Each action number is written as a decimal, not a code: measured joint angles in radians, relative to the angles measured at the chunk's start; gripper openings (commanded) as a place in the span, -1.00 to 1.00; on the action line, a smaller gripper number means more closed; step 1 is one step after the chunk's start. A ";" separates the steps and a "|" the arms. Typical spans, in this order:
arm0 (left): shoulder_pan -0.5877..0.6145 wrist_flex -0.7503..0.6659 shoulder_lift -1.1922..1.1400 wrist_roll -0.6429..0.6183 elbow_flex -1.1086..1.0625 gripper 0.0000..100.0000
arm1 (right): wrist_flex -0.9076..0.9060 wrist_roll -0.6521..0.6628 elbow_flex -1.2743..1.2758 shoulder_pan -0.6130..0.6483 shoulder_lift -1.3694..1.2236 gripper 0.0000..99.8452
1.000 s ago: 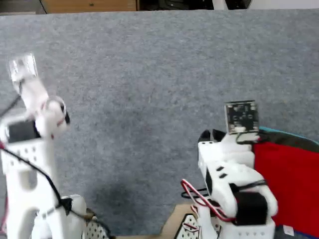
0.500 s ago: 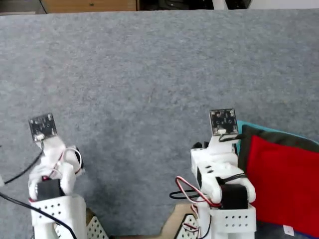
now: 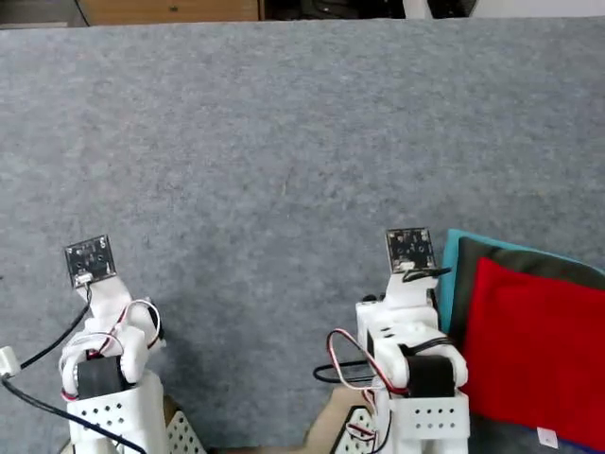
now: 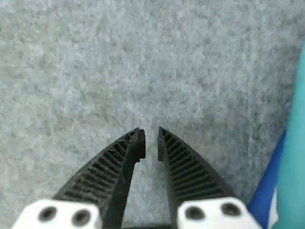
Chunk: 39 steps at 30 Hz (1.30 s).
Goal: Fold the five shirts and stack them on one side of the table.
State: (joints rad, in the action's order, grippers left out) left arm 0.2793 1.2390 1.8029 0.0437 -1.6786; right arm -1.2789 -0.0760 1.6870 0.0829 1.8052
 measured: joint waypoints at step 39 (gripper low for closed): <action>0.000 0.018 0.002 0.000 0.000 -0.96 | 0.000 0.000 0.002 0.000 0.000 -0.88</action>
State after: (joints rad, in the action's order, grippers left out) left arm 0.2793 1.2574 1.8044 0.0437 -1.6786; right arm -1.2789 -0.0760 1.6886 0.0829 1.8052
